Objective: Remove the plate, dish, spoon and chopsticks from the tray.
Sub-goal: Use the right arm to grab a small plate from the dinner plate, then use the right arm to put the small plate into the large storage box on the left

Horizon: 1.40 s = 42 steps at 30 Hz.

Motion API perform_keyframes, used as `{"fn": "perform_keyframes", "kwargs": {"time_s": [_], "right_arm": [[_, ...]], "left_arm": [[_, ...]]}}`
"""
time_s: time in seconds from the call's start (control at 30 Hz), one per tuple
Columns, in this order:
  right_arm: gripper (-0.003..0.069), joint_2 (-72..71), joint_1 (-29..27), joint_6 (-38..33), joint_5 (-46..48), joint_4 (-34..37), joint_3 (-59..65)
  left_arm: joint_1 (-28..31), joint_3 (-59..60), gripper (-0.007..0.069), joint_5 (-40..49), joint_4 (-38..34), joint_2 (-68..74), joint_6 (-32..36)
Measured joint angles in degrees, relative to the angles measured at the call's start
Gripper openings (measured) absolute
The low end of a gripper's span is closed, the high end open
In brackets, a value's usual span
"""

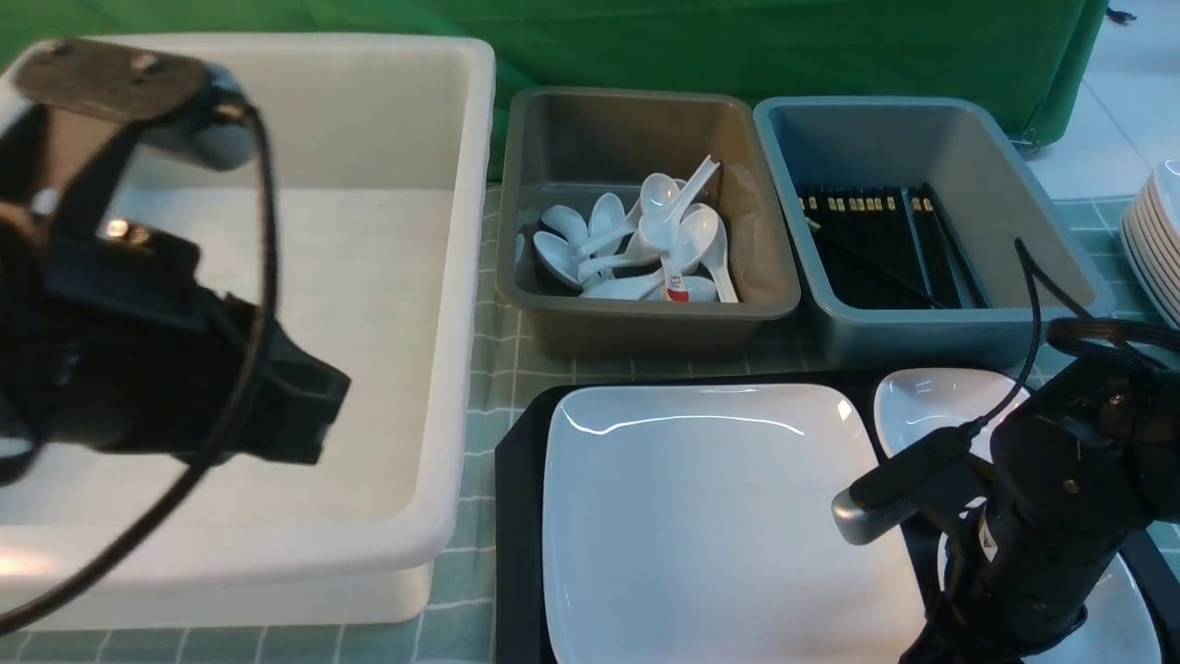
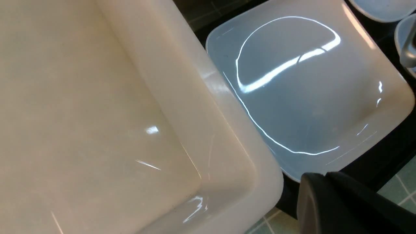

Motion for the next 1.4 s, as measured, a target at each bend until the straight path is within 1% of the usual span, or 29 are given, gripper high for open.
{"fn": "perform_keyframes", "kwargs": {"time_s": [0.03,0.1,0.13,0.17,0.2,0.23,0.27,0.3,0.33,0.37,0.4,0.47,0.5,0.53,0.57,0.6,0.63,0.7,0.73,0.8,0.87,0.97,1.0,1.1,1.13,1.17,1.4], "right_arm": [[0.0270,-0.4,0.1,0.1,0.6,0.0,0.0],[0.0225,-2.9,0.9,0.8,3.0,0.3,0.1],[0.0218,-3.3,1.0,0.9,3.6,0.5,0.1],[0.0140,-7.3,2.1,2.2,6.1,0.8,-0.3],[0.0132,-7.8,2.2,2.4,6.9,0.8,-0.5],[0.0085,-11.1,2.7,3.3,8.5,1.2,-1.6],[0.0063,-15.2,3.2,4.2,10.8,2.2,-3.6],[0.0062,-15.7,3.3,4.3,11.1,2.3,-4.0],[0.0062,-17.9,3.4,4.4,12.5,2.5,-6.0],[0.0062,-19.4,3.4,4.4,13.4,2.8,-8.0],[0.0062,-21.5,3.4,4.5,15.1,2.8,-12.4],[0.0062,-22.1,3.5,3.9,15.8,2.9,-16.9],[0.0062,-21.8,3.8,1.6,15.5,3.9,-22.9],[0.0062,-21.7,3.9,1.2,15.4,3.9,-22.9],[0.0062,-19.5,4.6,-2.1,13.6,6.4,-30.3],[0.0062,-19.1,4.9,-3.1,13.3,6.8,-31.3],[0.0062,-15.1,6.2,-7.2,11.0,10.5,-39.5],[0.0062,-8.2,9.0,-13.3,9.2,14.9,-50.1],[0.0062,-6.7,9.6,-13.8,9.0,15.6,-52.0],[0.0062,1.9,13.0,-18.7,8.6,18.1,-62.3],[0.0062,11.8,16.7,-21.8,8.7,19.2,-72.5],[0.0062,20.4,19.7,-23.1,9.3,19.7,-81.0],[0.0062,27.3,21.6,-24.1,10.0,19.9,-86.0],[0.0062,35.2,24.0,-25.3,10.6,19.9,-91.7],[0.0062,35.2,24.1,-25.3,10.6,19.9,-91.9],[0.0062,38.2,25.0,-26.0,10.7,19.9,-93.3],[0.0062,44.7,27.0,-29.1,11.8,19.4,-94.2]], "left_arm": [[0.0,0.1,0.0000,-0.1,0.2,-1.0,-0.1],[0.0,0.2,0.0000,0.0,1.1,-2.6,-0.5],[0.0,0.2,0.0000,0.0,1.3,-2.8,-0.5],[0.0,0.2,0.0000,0.5,2.6,-3.7,-2.0],[0.0,0.2,0.0001,0.6,3.1,-3.8,-2.4],[0.0,0.2,0.0001,1.1,4.6,-4.2,-4.3],[0.0,0.2,0.0004,2.0,7.6,-4.4,-7.6],[0.0,0.2,0.0004,2.2,8.1,-4.4,-8.0],[0.0,0.2,0.0006,3.0,10.7,-4.4,-10.3],[0.0,0.2,0.0007,3.8,11.9,-4.4,-11.3],[0.0,0.2,0.0008,5.4,14.8,-4.4,-13.5],[0.0,0.2,0.0008,6.5,16.4,-4.4,-15.2],[0.0,0.2,0.0008,7.6,17.4,-4.6,-17.0],[0.0,0.2,0.0008,7.9,17.4,-4.6,-17.2],[0.0,0.3,0.0008,8.9,17.7,-5.2,-19.0],[0.0,0.3,0.0008,9.1,17.7,-5.3,-19.3],[0.0,0.3,0.0008,9.6,17.8,-6.7,-21.2],[0.0,0.3,0.0008,9.9,17.0,-9.3,-23.3],[0.0,0.3,0.0008,10.0,16.9,-9.9,-23.7],[0.0,0.3,0.0008,10.5,16.1,-13.4,-26.0],[0.0,0.3,0.0008,12.3,15.9,-17.4,-28.7],[0.0,0.3,0.0008,14.4,16.7,-21.2,-31.6],[0.0,0.3,0.0008,15.3,17.8,-24.5,-33.7],[0.0,0.3,0.0010,15.6,19.5,-29.1,-36.3],[0.0,0.3,0.0010,15.6,19.7,-29.4,-36.4],[0.0,0.3,0.0010,15.7,20.6,-31.2,-37.3],[0.0,0.3,0.0010,15.8,23.0,-33.4,-37.7]]}}
